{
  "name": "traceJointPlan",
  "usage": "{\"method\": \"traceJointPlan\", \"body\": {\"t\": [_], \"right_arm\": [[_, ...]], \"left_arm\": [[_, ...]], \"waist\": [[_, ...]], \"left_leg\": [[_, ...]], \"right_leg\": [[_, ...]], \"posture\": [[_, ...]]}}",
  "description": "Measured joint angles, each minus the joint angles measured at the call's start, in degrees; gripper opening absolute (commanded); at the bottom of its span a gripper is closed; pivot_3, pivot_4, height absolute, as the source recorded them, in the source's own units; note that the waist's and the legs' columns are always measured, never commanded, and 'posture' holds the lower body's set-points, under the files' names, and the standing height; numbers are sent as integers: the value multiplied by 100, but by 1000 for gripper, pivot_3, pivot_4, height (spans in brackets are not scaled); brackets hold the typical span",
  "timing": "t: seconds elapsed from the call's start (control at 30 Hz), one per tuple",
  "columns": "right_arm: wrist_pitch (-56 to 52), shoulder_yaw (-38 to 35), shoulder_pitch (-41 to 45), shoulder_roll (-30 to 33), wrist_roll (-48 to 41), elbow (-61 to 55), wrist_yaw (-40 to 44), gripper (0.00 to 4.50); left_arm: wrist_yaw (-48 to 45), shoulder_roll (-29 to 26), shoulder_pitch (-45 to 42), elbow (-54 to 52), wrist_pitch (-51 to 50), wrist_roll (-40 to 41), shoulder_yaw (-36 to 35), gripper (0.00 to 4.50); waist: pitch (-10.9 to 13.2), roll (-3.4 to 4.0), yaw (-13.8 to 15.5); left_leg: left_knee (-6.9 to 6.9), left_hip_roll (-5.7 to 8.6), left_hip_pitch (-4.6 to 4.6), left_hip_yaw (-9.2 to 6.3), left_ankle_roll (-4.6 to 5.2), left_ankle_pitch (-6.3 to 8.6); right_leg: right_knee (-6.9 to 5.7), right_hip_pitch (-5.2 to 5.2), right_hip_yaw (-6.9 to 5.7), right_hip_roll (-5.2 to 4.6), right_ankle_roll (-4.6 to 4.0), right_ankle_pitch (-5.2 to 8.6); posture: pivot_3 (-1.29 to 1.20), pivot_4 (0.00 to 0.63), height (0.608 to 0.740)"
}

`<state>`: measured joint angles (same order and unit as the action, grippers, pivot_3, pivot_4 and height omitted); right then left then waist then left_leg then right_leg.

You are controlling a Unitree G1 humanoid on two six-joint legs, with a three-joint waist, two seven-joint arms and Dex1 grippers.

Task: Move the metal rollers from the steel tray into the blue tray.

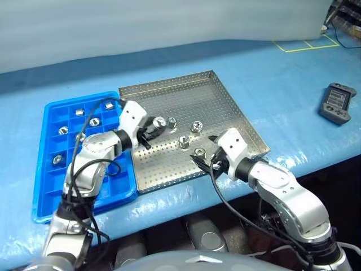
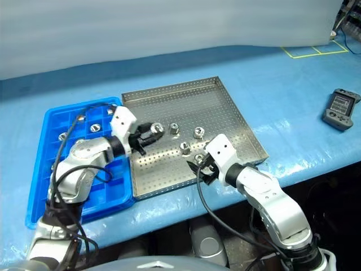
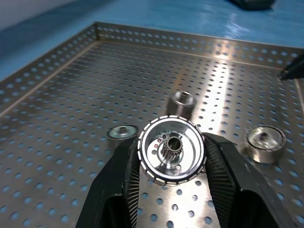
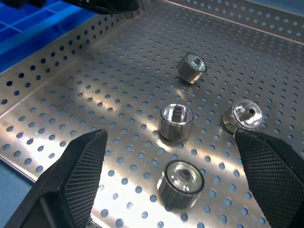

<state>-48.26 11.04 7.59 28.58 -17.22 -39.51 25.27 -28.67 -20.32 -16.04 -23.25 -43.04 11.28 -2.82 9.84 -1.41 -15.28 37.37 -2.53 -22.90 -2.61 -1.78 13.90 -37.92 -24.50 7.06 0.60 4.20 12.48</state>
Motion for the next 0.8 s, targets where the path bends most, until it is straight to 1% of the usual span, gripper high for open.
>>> {"method": "traceJointPlan", "body": {"t": [0.2, 0.3, 0.43, 0.53, 0.63, 0.8], "right_arm": [[200, 460, 468, -19, 8, 370, 386, 4500], [315, 618, 682, -86, 9, 570, 567, 4500], [435, 818, 870, -168, 10, 770, 776, 4500], [468, 846, 929, -202, 11, 783, 848, 4500], [485, 877, 940, -221, 13, 848, 876, 4500], [511, 877, 939, -227, 14, 876, 885, 4500]], "left_arm": [[1410, 475, 954, -1103, -583, -235, -999, 1683], [1747, 514, 1450, -1597, -796, -273, -1249, 1683], [2005, 760, 2077, -1985, -1019, -259, -1394, 1683], [2092, 947, 2338, -2151, -1103, -166, -1468, 1683], [2134, 1092, 2452, -2220, -1204, -97, -1506, 1683], [2139, 1095, 2644, -2220, -1338, -91, -1491, 1683]], "waist": [[1, -2, 339], [0, -4, 553], [0, -7, 859], [0, -7, 996], [0, -7, 1096], [0, -7, 1127]], "left_leg": [[3, 2, -1, -1, 0, 0], [3, 2, 0, -1, 0, 0], [9, 2, -1, -1, 0, 0], [16, 3, -1, 0, -1, 0], [23, 3, -1, 0, -1, 0], [26, 2, 0, 3, -1, 0]], "right_leg": [[2, 1, -2, -1, 0, 0], [4, 1, -3, -1, -1, 0], [5, 2, -7, -3, -3, 0], [5, 5, -8, -4, -7, 2], [4, 6, -8, -3, -28, 13], [3, 7, -7, -3, -33, 16]], "posture": [[-42, 150, 740], [-7, 150, 740], [16, 150, 740], [27, 150, 740], [26, 150, 740], [10, 150, 740]]}}
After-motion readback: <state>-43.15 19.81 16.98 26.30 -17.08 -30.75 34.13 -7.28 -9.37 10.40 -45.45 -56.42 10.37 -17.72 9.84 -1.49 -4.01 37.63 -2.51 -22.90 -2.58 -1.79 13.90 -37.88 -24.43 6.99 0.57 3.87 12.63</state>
